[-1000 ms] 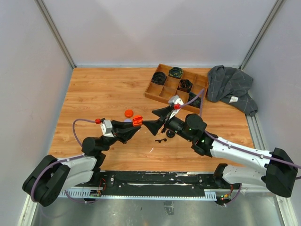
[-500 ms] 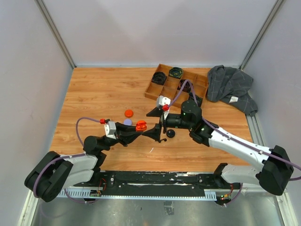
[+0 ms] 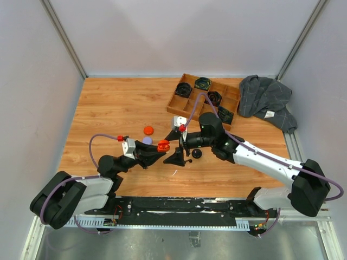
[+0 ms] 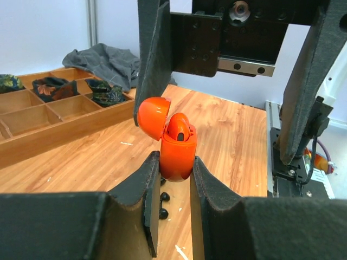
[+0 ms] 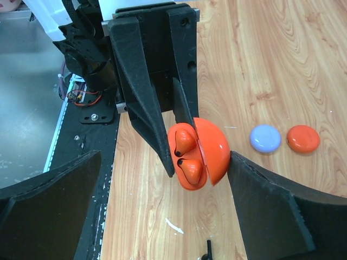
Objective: Insert the wireless bluetooth earbuds into the charging case
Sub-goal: Close the charging case, then place the charging case at the center of the board.
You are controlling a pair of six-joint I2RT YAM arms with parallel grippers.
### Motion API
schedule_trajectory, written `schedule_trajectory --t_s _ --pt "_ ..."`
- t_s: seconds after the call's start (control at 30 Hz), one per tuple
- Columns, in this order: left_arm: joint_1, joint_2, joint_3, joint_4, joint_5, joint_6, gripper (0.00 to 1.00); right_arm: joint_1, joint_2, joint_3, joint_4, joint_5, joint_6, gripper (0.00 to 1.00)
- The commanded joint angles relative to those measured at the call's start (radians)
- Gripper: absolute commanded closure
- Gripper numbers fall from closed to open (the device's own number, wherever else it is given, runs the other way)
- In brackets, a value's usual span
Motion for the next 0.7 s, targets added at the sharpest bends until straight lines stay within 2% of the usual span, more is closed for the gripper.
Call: schedule_trajectory --t_s 0.0,0.33,0.43,0.57,0.67 --pt "0.008 0.006 0.003 -0.045 -0.078 0.012 1.00 -0.014 -0.011 0.034 -0.033 -0.032 -0.046 0.01" --pt "0.008 0.041 0.039 -0.151 -0.151 0.010 1.00 -0.014 -0.092 0.000 -0.101 0.125 -0.107 0.01" --pt "0.008 0.038 0.049 -0.193 -0.193 -0.010 1.00 -0.014 -0.121 -0.021 -0.105 0.258 -0.102 0.01" --pt "0.008 -0.005 0.096 -0.410 -0.344 -0.081 1.00 -0.013 -0.163 -0.066 -0.111 0.434 -0.094 0.01" --pt "0.008 -0.047 0.144 -0.655 -0.464 -0.180 1.00 -0.014 -0.194 -0.106 -0.113 0.536 -0.079 0.02"
